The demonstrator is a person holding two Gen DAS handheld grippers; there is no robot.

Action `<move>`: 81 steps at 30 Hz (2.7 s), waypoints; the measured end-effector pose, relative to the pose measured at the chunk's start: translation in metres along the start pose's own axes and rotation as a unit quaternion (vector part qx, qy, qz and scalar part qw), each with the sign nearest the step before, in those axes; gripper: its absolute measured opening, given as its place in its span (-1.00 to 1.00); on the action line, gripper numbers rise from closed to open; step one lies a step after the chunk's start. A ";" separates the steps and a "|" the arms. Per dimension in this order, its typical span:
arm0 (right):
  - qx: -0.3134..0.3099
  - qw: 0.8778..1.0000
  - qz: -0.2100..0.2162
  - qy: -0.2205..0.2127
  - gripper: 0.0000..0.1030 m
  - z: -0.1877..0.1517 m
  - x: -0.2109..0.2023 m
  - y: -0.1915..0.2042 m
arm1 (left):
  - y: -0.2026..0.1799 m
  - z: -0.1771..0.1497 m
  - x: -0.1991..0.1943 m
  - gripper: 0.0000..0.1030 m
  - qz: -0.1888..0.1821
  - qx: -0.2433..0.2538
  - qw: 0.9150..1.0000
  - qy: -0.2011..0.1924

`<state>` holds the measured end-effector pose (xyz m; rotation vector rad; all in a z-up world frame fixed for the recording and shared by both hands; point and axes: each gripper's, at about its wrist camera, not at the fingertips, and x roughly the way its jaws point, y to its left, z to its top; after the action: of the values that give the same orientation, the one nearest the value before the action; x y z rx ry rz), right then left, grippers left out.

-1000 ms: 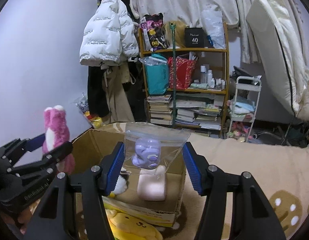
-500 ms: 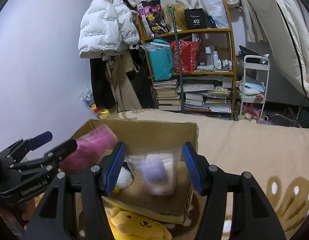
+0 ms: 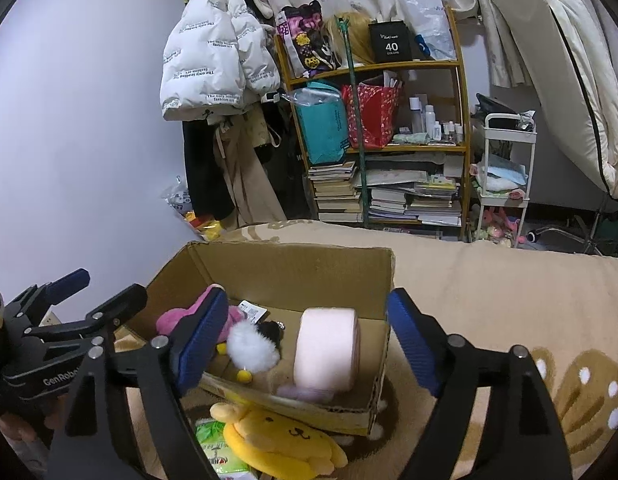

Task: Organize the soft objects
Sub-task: 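Move the left tool to the green tissue pack while the right tool approaches the yellow dog plush, then close the left tool on the green tissue pack while the right tool grips the yellow dog plush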

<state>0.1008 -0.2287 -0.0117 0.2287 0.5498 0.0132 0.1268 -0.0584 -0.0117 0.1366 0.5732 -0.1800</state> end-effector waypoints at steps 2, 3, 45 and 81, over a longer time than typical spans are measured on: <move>0.000 1.000 0.000 -0.004 0.89 -0.001 -0.006 0.001 | 0.002 0.000 -0.005 0.89 0.002 0.000 1.000 -0.001; 0.000 1.000 0.000 -0.005 0.89 -0.002 -0.009 0.002 | 0.002 0.000 -0.009 0.90 0.005 0.001 1.000 -0.003; 0.012 0.998 -0.029 0.053 1.00 -0.033 -0.080 0.007 | -0.013 -0.048 -0.073 0.94 -0.032 0.051 0.996 0.070; 0.073 0.973 -0.014 0.218 1.00 -0.048 0.023 -0.018 | -0.047 -0.084 0.016 0.94 -0.145 0.031 0.975 0.166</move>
<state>0.0941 -0.2340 -0.0674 0.3648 0.9928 -0.0041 0.0862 -0.0916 -0.0946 0.1452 0.9215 -0.4645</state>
